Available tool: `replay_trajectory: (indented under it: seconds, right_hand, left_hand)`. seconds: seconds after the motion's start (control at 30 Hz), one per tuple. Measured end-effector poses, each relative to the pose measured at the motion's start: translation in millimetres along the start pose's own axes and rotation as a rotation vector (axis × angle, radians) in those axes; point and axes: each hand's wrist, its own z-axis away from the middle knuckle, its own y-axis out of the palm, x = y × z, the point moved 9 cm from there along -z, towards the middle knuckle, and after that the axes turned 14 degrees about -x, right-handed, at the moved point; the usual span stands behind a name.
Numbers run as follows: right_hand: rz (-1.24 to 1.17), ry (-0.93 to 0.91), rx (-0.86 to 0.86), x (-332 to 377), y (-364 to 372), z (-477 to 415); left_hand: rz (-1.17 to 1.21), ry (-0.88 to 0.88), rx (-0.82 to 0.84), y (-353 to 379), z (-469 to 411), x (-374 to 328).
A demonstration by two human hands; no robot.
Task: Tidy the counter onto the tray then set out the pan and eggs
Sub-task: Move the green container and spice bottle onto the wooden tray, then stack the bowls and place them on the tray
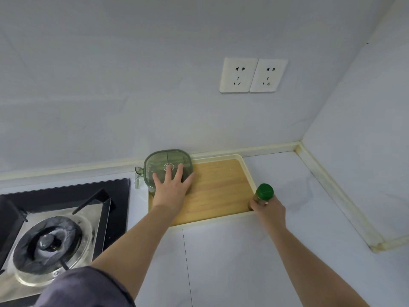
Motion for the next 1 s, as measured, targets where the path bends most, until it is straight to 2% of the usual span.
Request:
replay_trajectory:
  seconds: [0.23,0.4,0.5,0.6,0.77,1.0]
  right_hand:
    - [0.036,-0.035,-0.004,-6,4,2]
    - [-0.044,0.025,0.009,-11,-1,10]
    - [-0.059,0.066,-0.017,-19,-9,24]
    - [-0.049,0.05,-0.027,-18,-12,54]
    - [-0.119,-0.05,0.019,18,-14,124]
    - [-0.278,-0.269,0.206,109,-16,250]
  left_hand:
    - [0.067,-0.005,0.001,6,4,2]
    - [0.177,-0.006,-0.006,7,8,5]
    - [0.28,-0.057,-0.123,-9,25,10]
    - [0.486,-0.128,-0.243,-32,58,13]
    - [0.754,-0.17,-0.365,-70,122,27]
    - [0.928,-0.303,-0.42,-121,226,91]
